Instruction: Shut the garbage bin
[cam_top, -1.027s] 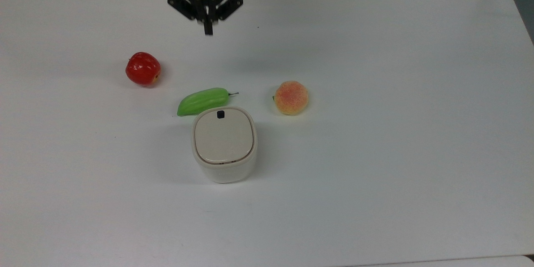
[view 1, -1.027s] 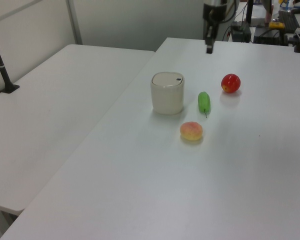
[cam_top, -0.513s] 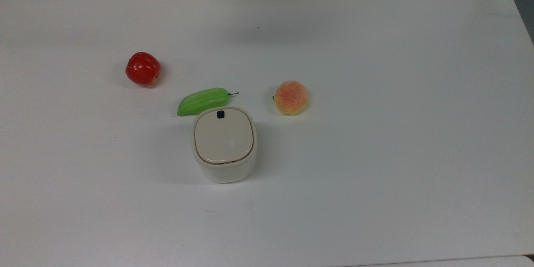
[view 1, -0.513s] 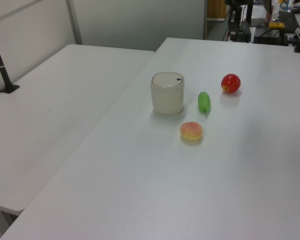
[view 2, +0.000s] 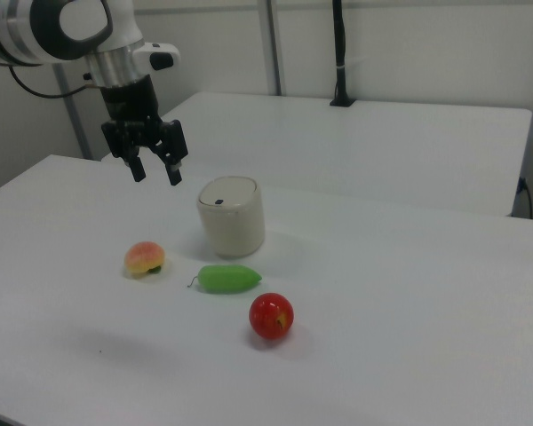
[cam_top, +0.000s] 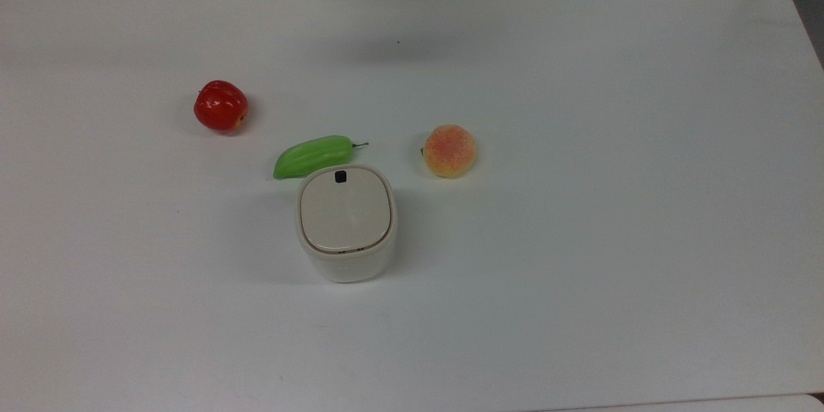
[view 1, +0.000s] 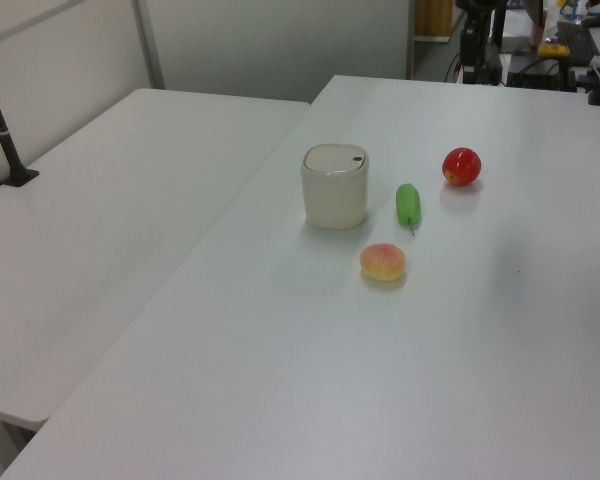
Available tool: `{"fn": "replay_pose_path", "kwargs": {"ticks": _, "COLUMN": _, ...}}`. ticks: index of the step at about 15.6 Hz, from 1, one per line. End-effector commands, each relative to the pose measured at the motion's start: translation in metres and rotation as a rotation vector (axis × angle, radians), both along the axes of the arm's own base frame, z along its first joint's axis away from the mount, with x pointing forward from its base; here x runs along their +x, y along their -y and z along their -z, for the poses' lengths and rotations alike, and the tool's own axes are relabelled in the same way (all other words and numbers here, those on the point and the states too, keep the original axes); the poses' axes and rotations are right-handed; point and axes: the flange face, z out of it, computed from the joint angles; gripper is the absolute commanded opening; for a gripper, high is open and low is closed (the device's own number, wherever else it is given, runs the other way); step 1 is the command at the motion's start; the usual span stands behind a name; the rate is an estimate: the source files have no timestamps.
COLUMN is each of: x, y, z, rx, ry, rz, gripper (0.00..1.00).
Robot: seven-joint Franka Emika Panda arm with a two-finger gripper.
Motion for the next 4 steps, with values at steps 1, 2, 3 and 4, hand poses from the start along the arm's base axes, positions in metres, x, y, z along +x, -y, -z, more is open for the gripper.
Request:
{"fn": "replay_pose_path", "kwargs": {"ticks": 1, "x": -0.0078, "y": 0.0108, "z": -0.0025, "rx": -0.015, "ry": -0.001, "rz": 0.014, "gripper": 1.00}}
{"fn": "replay_pose_path", "kwargs": {"ticks": 2, "x": -0.0083, "y": 0.0159, "z": -0.0039, "rx": -0.015, "ry": 0.001, "rz": 0.024, "gripper": 1.00}}
{"fn": "replay_pose_path", "kwargs": {"ticks": 3, "x": -0.0083, "y": 0.0168, "z": -0.0039, "rx": -0.015, "ry": 0.001, "rz": 0.025, "gripper": 1.00}}
{"fn": "replay_pose_path", "kwargs": {"ticks": 4, "x": -0.0083, "y": 0.0176, "z": -0.0039, "rx": -0.015, "ry": 0.001, "rz": 0.028, "gripper": 1.00}}
